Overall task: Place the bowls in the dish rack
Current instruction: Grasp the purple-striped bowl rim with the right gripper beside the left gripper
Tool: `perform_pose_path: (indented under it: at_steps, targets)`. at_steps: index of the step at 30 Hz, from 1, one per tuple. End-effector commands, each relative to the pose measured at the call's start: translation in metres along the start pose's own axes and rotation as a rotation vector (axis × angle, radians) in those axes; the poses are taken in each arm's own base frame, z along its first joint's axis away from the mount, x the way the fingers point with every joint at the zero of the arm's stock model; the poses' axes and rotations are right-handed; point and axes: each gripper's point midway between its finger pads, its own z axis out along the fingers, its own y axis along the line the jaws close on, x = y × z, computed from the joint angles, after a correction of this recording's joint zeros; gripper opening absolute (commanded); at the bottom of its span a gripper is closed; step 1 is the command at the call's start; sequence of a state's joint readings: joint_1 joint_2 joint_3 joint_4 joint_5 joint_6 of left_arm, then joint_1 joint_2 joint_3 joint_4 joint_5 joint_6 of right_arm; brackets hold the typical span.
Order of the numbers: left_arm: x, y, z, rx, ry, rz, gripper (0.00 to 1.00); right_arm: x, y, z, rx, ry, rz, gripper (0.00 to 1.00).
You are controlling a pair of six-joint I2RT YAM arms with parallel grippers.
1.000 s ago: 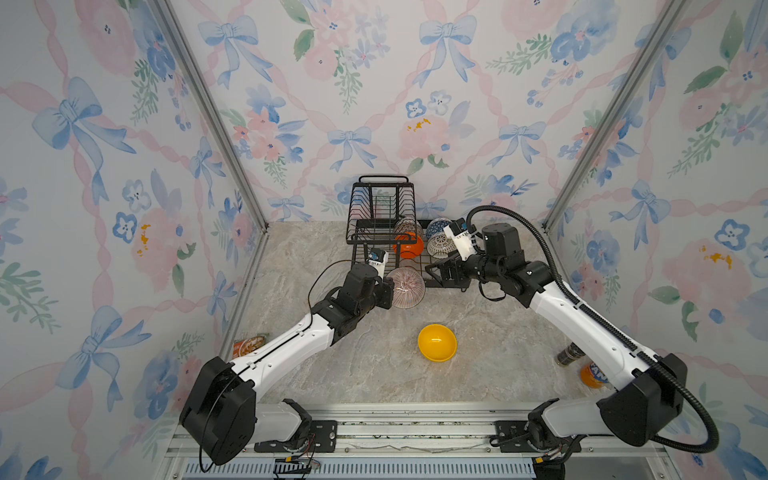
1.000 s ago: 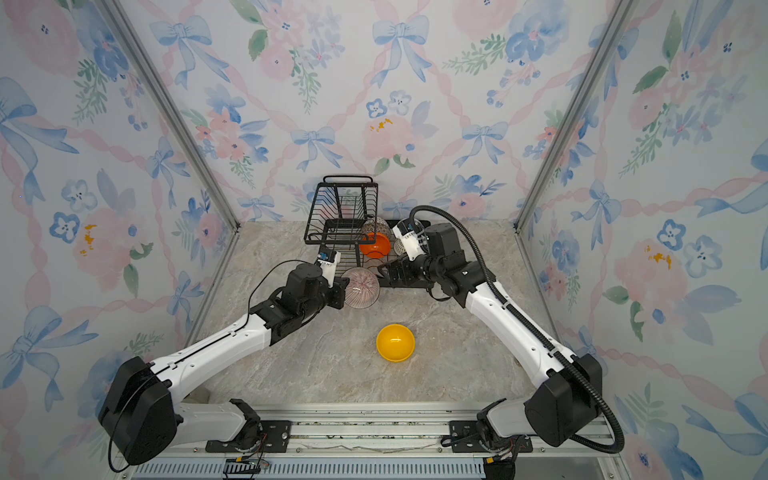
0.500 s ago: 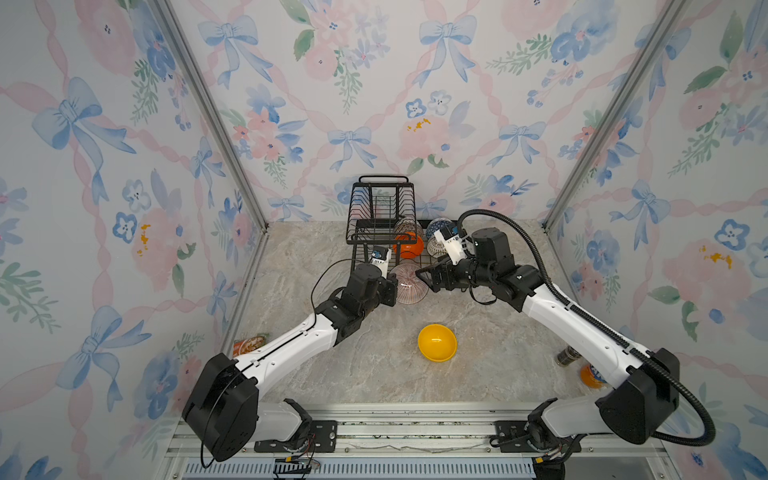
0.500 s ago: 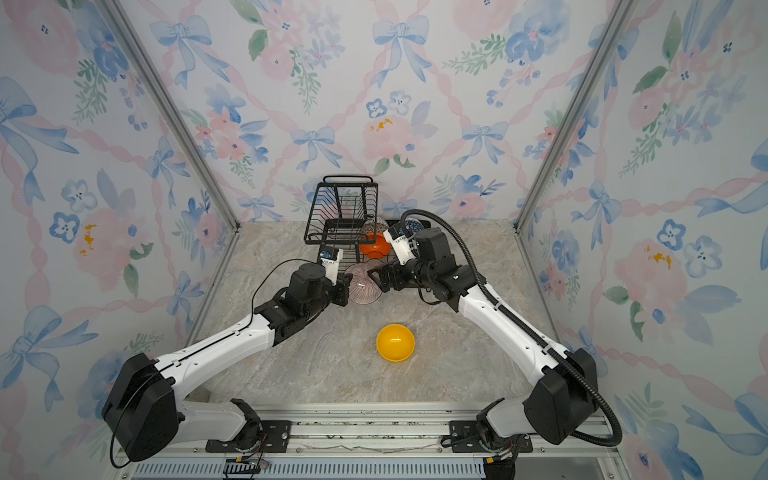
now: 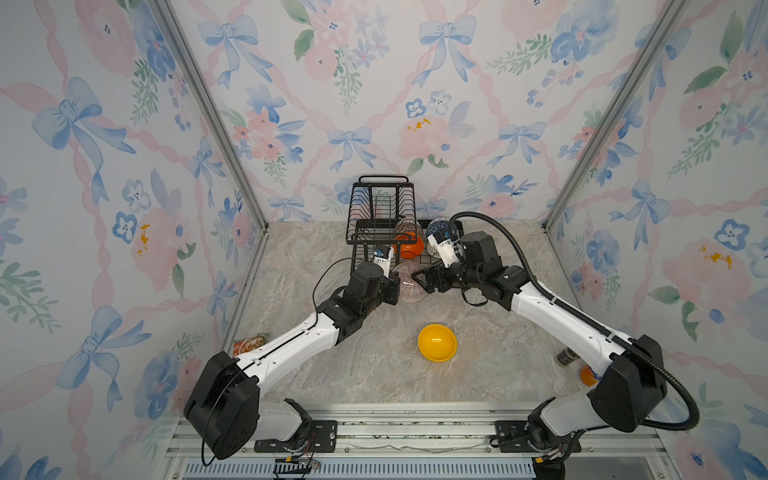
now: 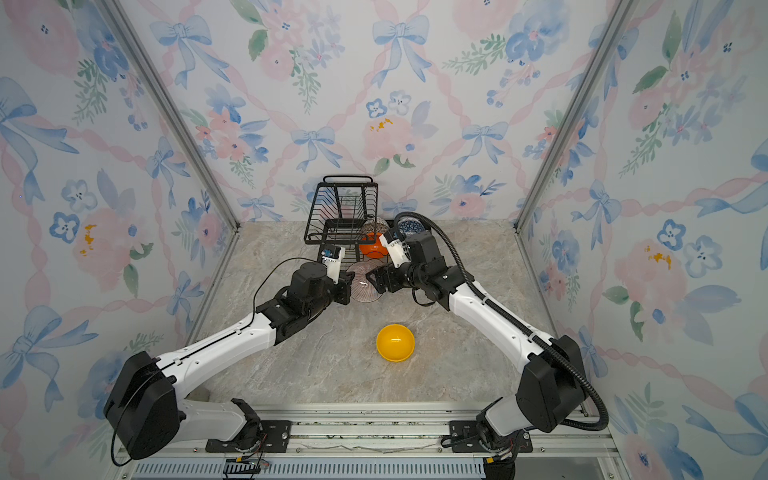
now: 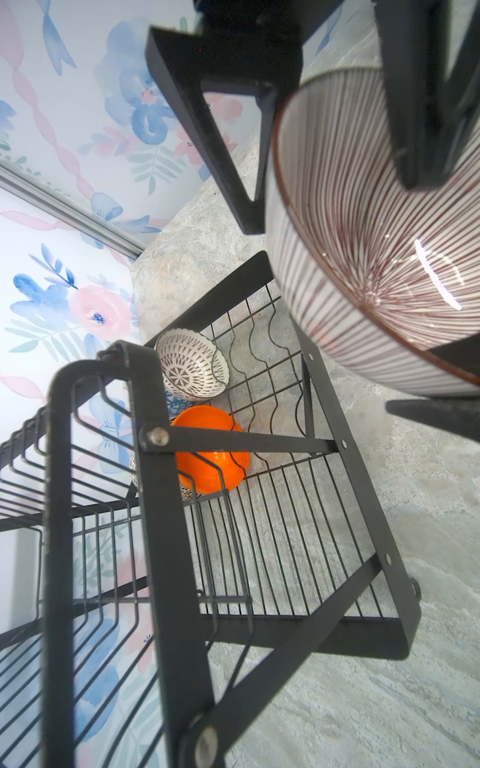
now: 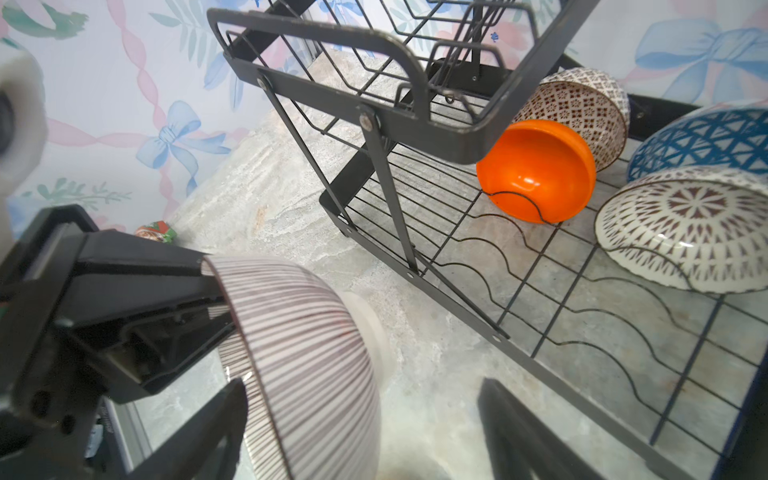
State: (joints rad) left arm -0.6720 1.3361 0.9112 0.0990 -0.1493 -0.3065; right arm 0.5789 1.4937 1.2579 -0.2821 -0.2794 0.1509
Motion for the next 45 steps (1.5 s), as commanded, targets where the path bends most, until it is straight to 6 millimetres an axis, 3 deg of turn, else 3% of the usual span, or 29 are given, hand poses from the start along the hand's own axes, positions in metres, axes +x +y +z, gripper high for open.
perform_pose_path:
  at_steps: [1,34,42,45]
  targets:
    - [-0.040,-0.014,-0.010,0.047,-0.118,-0.004,0.00,0.002,0.003,0.006,0.003,0.005,-0.003,0.77]
    - [-0.036,-0.035,-0.013,0.092,-0.099,0.037,0.00,0.010,0.000,0.012,0.027,0.027,0.002,0.00]
    - [-0.030,-0.036,-0.014,0.100,-0.078,0.040,0.00,0.009,-0.002,0.009,0.042,0.021,-0.012,0.00]
    - [-0.027,-0.038,-0.015,0.111,-0.065,0.051,0.06,0.008,-0.004,0.006,0.059,0.015,-0.023,0.00]
